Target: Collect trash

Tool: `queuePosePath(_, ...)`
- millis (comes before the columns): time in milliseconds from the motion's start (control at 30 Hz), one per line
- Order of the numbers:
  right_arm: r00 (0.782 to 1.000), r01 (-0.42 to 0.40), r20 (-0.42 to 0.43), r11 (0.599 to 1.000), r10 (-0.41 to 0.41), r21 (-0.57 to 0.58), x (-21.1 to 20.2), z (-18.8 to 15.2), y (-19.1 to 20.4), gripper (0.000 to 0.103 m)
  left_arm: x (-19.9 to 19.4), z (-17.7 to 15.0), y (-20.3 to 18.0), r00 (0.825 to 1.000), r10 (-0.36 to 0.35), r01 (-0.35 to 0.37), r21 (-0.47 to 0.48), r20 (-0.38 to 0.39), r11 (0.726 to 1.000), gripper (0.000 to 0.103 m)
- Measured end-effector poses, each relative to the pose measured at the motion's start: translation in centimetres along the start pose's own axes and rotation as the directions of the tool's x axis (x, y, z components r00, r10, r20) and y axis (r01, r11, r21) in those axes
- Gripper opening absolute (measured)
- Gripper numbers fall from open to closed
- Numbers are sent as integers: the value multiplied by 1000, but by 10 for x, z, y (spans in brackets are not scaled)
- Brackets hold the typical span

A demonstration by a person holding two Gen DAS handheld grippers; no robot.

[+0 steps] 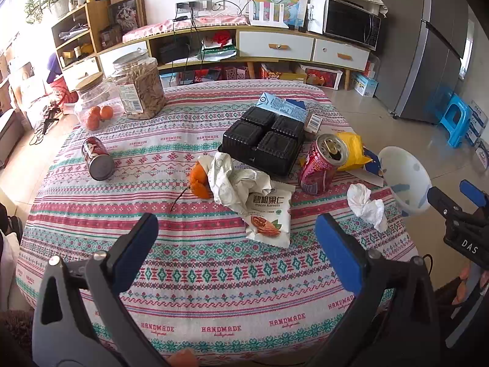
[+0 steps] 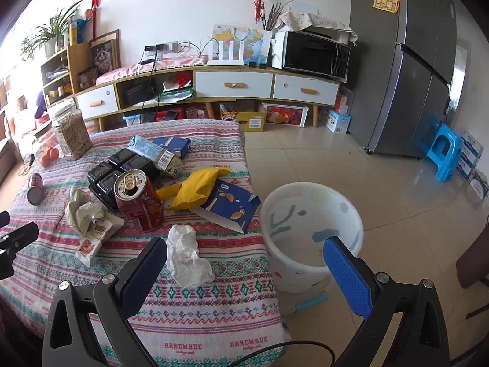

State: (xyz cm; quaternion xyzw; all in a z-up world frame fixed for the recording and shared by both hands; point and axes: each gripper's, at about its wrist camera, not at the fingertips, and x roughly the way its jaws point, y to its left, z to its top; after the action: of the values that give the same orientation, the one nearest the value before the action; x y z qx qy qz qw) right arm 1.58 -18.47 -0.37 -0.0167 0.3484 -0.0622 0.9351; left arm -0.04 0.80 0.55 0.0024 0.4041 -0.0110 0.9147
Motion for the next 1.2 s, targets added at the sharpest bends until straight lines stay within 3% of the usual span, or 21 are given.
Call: queuePosePath(1200, 1000, 5, 3, 1000, -5, -1, 1, 0, -1, 103, -2, -2, 1, 1000, -1, 1, 4, 0, 1000, 102)
